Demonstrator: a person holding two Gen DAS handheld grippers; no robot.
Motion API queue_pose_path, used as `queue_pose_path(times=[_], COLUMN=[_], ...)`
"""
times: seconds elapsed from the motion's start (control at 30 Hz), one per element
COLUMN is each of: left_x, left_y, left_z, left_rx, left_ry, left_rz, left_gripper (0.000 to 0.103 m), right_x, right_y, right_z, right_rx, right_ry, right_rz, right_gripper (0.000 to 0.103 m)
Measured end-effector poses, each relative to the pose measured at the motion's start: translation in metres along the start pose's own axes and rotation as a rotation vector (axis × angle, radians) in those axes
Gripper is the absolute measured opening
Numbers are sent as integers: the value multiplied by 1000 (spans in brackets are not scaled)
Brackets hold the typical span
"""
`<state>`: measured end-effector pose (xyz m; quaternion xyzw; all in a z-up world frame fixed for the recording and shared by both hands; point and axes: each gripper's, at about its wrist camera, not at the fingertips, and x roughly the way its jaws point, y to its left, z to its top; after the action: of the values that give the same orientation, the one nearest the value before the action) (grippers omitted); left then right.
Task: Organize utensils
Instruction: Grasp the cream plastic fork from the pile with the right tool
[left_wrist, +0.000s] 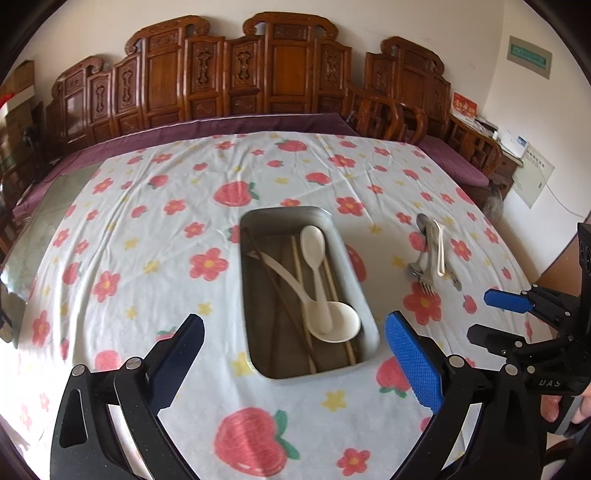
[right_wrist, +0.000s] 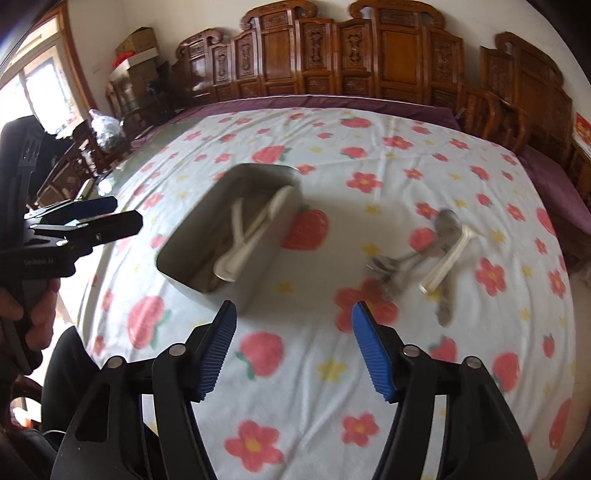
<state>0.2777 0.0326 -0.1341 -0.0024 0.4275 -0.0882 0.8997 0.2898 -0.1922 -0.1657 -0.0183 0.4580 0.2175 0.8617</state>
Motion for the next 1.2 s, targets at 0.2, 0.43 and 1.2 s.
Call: queue_pose_path(times=[0.2, 0.43, 1.2], left_x=[13, 25, 50], left_y=[-29, -62, -92], left_z=[1, 5, 4], left_rx=[32, 88, 144], left_ry=[17, 26, 73], left_rz=[-41, -91, -104], left_gripper=[95, 95, 95], right_x=[-1, 14, 124], right_y=[-51, -97, -175], right_z=[-13, -6, 56], right_rx=[83, 147, 245], right_ry=[15, 23, 117], right_rz=[-46, -68, -117], right_gripper=[67, 61, 31])
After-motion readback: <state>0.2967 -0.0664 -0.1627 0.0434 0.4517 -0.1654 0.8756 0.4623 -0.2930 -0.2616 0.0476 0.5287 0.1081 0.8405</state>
